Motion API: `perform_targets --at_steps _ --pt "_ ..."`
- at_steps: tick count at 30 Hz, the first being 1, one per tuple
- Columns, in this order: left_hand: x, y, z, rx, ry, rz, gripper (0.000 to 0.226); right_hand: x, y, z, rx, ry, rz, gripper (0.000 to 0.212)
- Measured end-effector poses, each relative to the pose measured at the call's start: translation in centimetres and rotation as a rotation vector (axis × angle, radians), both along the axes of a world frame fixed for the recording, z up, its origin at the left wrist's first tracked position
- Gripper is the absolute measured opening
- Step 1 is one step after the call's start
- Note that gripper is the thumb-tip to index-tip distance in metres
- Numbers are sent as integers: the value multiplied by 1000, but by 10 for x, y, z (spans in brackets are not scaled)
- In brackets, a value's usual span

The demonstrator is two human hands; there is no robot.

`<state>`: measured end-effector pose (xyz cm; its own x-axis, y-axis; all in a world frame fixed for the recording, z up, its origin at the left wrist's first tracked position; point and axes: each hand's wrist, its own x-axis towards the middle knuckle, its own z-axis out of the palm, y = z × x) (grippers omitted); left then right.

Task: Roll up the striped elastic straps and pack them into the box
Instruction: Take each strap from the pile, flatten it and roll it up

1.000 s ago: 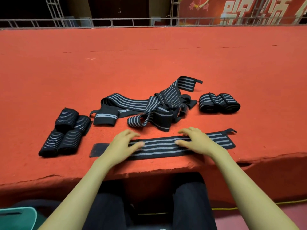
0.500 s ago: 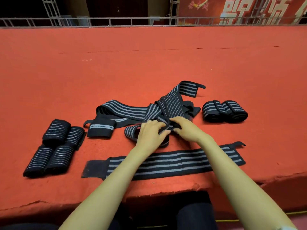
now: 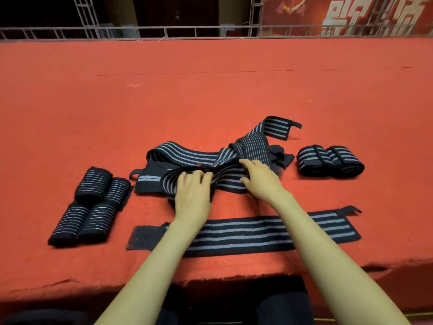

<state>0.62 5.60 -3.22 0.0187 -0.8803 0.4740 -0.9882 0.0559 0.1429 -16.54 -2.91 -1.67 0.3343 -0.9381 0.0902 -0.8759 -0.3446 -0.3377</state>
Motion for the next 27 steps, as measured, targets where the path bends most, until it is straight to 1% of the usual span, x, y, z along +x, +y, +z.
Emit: perform_targets --at_steps 2,4,7,8,10,12,14,15,17,20,22,23,25,27 --pt "-22 -6 1 42 -38 -63 61 -1 -1 -4 -16 -19 -31 49" --pt "-41 -12 1 54 -35 -96 66 -8 -5 -9 -36 -75 -64 41" --pt "-60 -28 -1 56 24 -99 57 -21 -13 -15 -101 -157 -94 21" --pt "-64 -34 -1 41 41 -107 54 -25 -16 -17 -121 -215 -115 17" --pt "-67 -49 0 20 55 -130 51 -32 -21 -17 -133 -412 -184 14" --pt "-66 -64 -1 8 61 -169 53 -38 -26 -14 -142 -593 -262 13" --pt "-67 -72 -3 48 65 -209 49 -41 -31 -13 -190 -686 -280 9" --pt "-68 -75 -5 76 60 -217 48 -42 -32 -14 -220 -710 -273 13" --pt "-70 -79 -12 74 39 -220 51 -43 -34 -16 -271 -712 -265 18" --pt "-71 -82 -19 108 11 -272 59 -44 -33 -21 -329 -623 -193 19" --pt "-70 -84 -21 167 -36 -310 65 -45 -32 -24 -318 -581 -154 21" --pt "-70 -86 -22 166 -50 -323 66 -47 -32 -25 -303 -572 -141 21" --pt "-70 -86 -19 109 -23 -348 62 -49 -34 -28 -250 -544 -76 17" --pt "-67 -86 -17 61 51 -362 52 -50 -36 -30 -177 -455 19 25"
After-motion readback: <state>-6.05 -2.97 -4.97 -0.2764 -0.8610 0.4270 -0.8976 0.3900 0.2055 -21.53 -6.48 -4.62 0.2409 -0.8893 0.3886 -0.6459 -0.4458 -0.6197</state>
